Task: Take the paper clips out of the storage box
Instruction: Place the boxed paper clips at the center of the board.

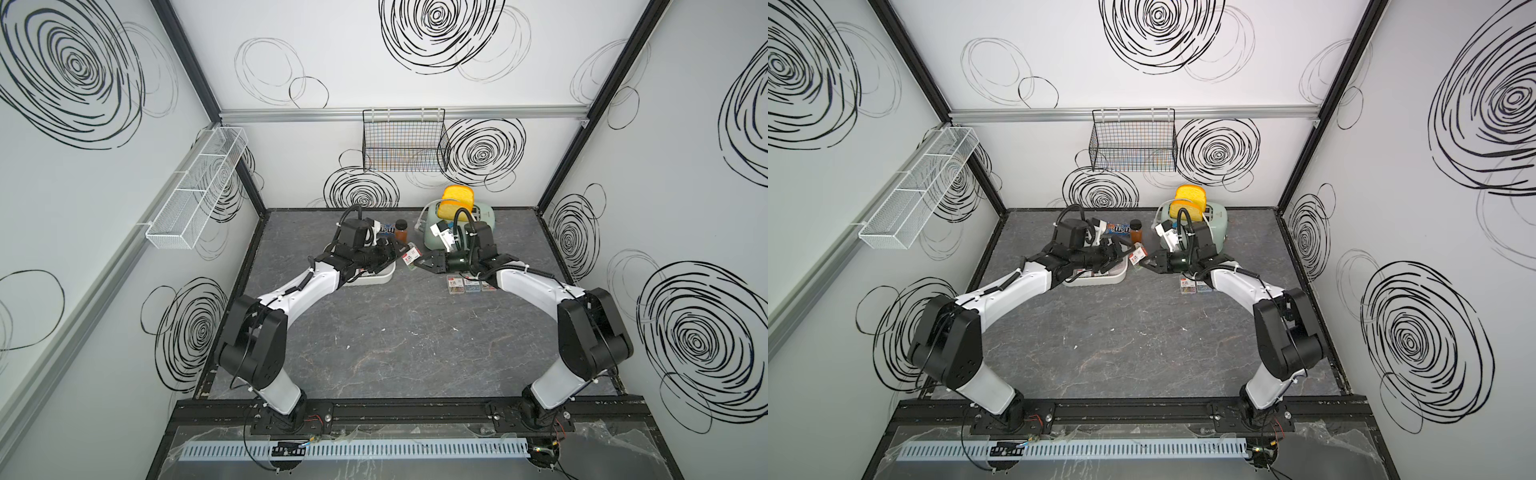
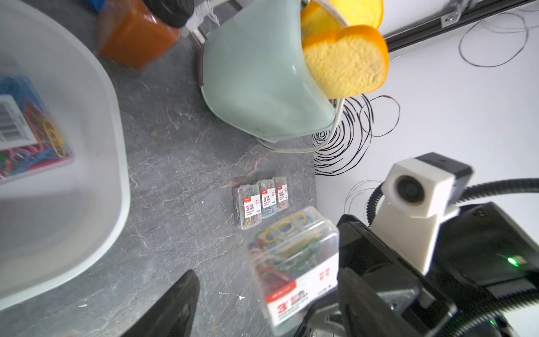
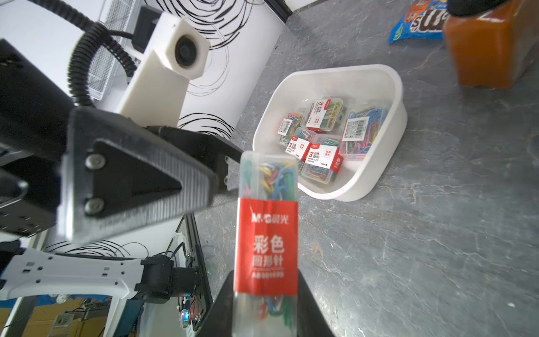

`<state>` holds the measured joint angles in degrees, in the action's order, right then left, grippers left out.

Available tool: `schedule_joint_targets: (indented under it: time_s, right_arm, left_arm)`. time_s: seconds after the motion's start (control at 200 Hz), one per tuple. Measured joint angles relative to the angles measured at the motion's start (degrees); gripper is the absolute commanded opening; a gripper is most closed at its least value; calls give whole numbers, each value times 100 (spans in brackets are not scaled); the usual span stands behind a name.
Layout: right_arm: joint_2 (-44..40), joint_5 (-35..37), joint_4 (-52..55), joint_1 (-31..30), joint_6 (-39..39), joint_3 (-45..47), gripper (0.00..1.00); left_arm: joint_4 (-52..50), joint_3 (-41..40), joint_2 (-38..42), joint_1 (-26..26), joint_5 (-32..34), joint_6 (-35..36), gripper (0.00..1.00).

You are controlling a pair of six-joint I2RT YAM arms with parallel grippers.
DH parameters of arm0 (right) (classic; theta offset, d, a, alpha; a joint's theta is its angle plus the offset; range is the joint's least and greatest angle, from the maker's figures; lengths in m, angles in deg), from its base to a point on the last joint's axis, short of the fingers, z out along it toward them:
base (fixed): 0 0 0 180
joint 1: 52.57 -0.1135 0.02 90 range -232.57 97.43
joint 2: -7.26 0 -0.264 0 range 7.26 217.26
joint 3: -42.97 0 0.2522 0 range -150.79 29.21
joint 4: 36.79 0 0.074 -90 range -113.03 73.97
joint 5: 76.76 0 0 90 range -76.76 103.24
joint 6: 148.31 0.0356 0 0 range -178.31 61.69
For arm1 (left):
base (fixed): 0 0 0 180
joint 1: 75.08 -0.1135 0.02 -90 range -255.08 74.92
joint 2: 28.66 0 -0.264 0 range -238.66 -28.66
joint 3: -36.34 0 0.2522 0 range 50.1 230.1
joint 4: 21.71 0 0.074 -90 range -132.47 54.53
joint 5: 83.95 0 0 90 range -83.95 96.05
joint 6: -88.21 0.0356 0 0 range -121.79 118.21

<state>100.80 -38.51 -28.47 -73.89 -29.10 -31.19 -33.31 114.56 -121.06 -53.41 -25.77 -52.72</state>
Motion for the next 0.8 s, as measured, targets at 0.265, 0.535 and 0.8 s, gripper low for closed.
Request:
schedule_joint_targets:
  time_s: [0.265, 0.535, 0.8]
  right_arm:
    - [-125, -1051, -501, 463, 669, 378, 14]
    - [-125, -1655, -1012, 463, 1333, 382, 15]
    - [-125, -1895, -1370, 463, 1762, 365, 15]
  left_arm:
    - [1235, -507, 111, -363, -848, 295, 73]
    - [2673, -632, -96, -299, -1528, 267, 74]
    - [3272, -651, -413, -280, -1967, 87, 73]
